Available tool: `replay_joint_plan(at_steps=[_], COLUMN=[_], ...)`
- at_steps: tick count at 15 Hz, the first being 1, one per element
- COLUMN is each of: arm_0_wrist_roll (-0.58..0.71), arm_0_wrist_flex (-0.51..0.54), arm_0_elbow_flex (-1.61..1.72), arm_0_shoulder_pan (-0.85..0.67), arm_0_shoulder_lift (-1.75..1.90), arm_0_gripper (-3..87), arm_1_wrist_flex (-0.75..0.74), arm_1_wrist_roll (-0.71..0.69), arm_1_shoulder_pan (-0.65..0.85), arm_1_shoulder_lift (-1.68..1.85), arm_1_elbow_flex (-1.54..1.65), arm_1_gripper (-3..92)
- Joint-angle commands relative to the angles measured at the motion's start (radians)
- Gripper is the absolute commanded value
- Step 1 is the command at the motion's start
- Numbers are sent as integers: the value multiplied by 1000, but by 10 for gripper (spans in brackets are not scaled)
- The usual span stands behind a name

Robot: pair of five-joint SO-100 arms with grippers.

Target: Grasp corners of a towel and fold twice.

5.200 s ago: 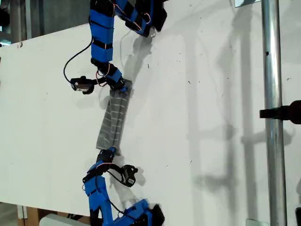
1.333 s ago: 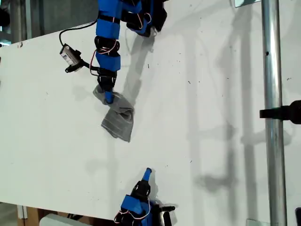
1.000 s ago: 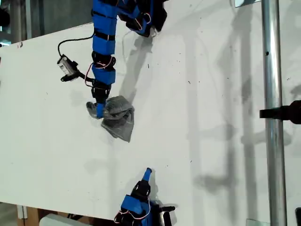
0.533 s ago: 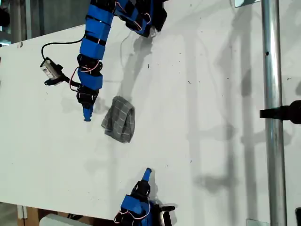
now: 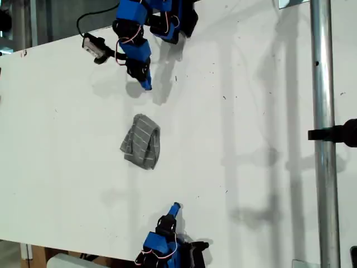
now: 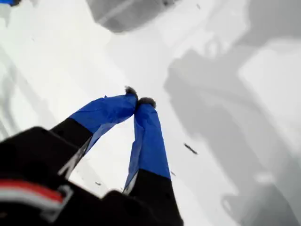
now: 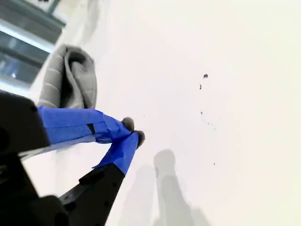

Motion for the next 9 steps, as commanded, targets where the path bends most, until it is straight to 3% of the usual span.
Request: replay_joint_plan(at_steps=[1,2,3,4,5,9], arm_0_wrist_roll=[-9,-25,43,218,403,397], arm_0_wrist_flex=[21,21,23,23,20,20], arm_0_elbow_flex=[9,9,8,8,8,8], arm_0_shoulder_pan=[44,78,94,94,92,87], arm_0_shoulder_lift=[-3,-2,-2,-2,0,0], arm_0_gripper=[-2,-2,-2,-3,-3,-4], arm_1_wrist_flex=[206,314,350,356,356,370], arm_1_wrist_roll=[94,199,239,230,230,147], arm_1_shoulder_pan=[-48,-60,-75,-86,-104,-170], arm_1_shoulder_lift=[385,532,509,517,520,520], arm_1_elbow_flex=[169,239,235,236,235,235], arm_1_gripper=[-3,-3,-3,12,109,117])
